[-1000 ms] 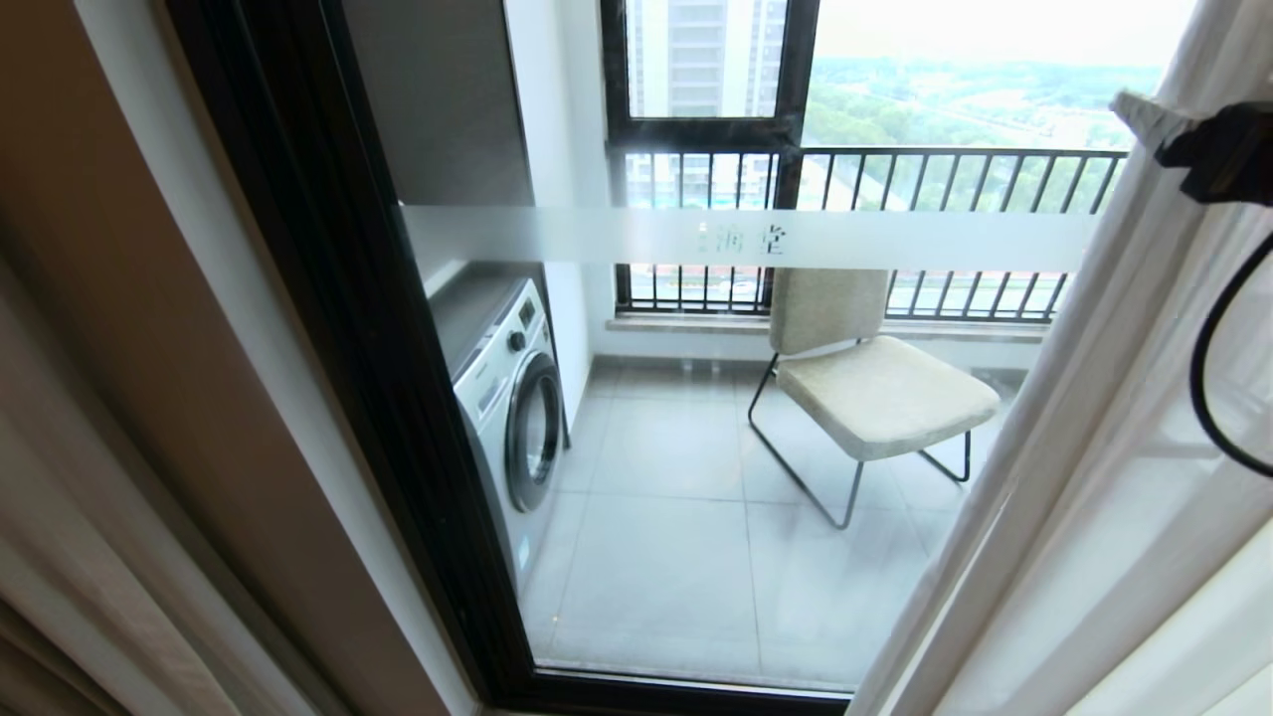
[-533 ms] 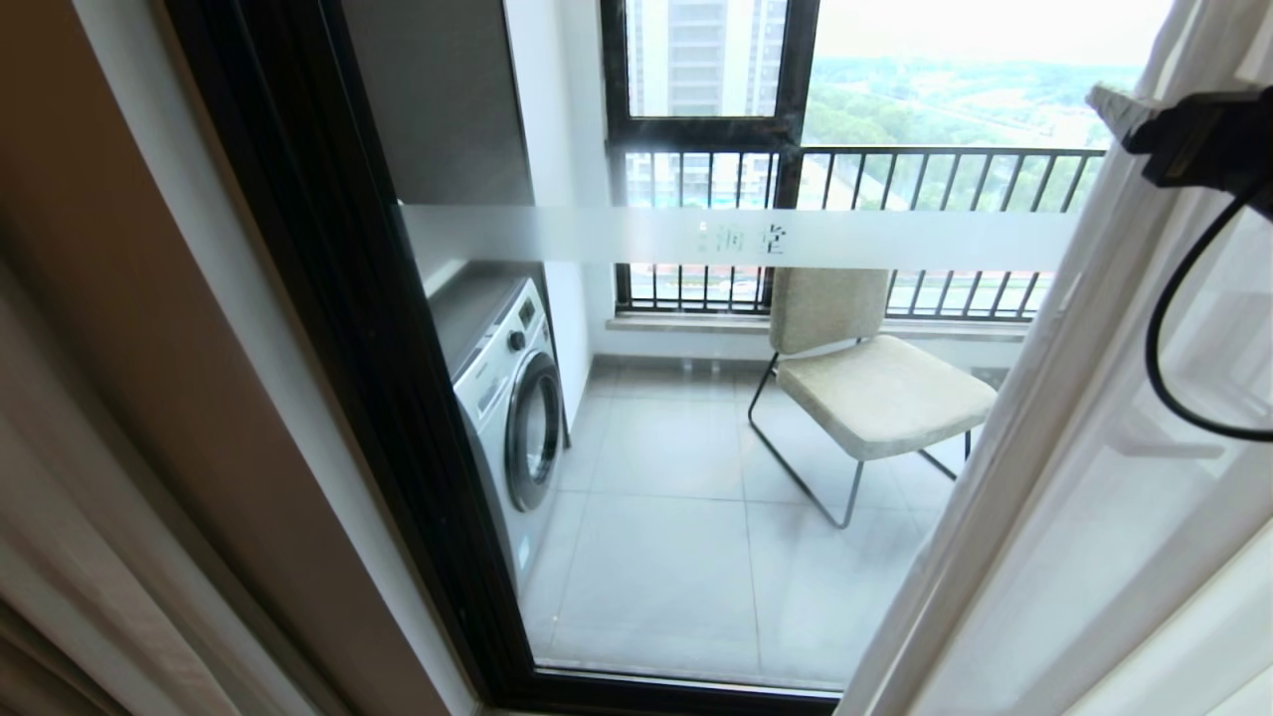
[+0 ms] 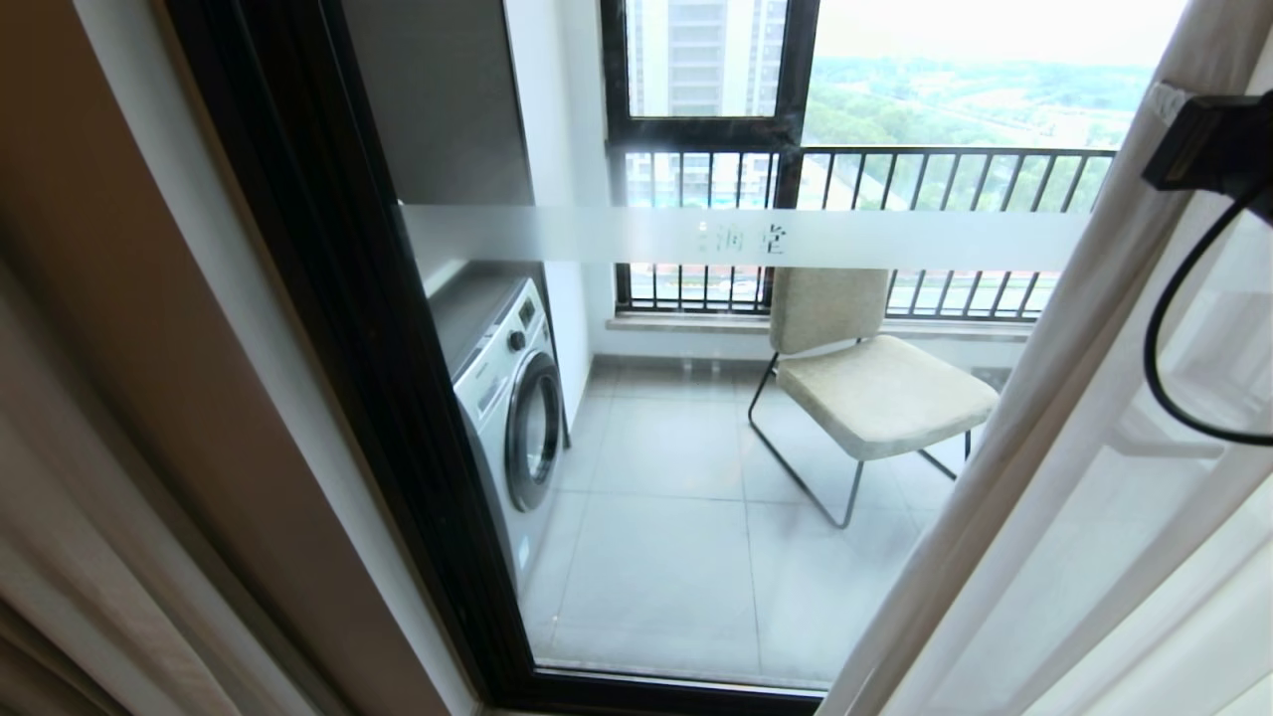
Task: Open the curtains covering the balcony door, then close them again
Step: Pull the inner curtains open on both sides
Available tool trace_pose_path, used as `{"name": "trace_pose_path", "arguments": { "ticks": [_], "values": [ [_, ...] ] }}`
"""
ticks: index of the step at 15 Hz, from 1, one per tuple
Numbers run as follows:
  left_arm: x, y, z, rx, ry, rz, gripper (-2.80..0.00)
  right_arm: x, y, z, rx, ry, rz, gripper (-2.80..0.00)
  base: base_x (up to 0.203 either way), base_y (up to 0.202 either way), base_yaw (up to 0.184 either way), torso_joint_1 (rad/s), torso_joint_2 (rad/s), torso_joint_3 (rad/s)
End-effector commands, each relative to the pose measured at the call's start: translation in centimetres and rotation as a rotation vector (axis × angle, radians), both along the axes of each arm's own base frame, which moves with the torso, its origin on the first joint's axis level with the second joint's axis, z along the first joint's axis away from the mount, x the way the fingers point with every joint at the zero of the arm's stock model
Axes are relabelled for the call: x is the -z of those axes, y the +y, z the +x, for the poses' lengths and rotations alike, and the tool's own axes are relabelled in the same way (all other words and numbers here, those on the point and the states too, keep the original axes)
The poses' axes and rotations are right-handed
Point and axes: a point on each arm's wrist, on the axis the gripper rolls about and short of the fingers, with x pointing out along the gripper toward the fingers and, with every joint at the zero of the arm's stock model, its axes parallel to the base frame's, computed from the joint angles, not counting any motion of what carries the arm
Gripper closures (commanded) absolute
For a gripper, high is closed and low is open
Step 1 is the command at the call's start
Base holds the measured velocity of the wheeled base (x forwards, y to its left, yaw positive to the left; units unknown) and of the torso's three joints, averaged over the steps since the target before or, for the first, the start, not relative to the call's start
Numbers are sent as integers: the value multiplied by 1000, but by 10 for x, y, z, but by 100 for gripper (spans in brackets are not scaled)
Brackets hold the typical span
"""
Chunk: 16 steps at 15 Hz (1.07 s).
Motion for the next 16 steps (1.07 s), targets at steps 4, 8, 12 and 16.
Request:
{"name": "trace_pose_path", "arguments": {
  "ticks": [4, 8, 12, 16],
  "values": [
    [0, 0, 0, -1, -1, 0, 0, -3, -1, -11, 3, -16, 0, 0, 0, 0, 0, 0, 0, 0],
    [0, 0, 0, -1, -1, 0, 0, -2, -2, -13, 43, -12, 16, 0, 0, 0, 0, 0, 0, 0],
    [0, 0, 0, -1, -1, 0, 0, -4, -2, -16, 43, -22, 16, 0, 0, 0, 0, 0, 0, 0],
    [0, 0, 0, -1, -1, 2, 0, -4, -2, -17, 46, -24, 17, 0, 0, 0, 0, 0, 0, 0]
  ]
}}
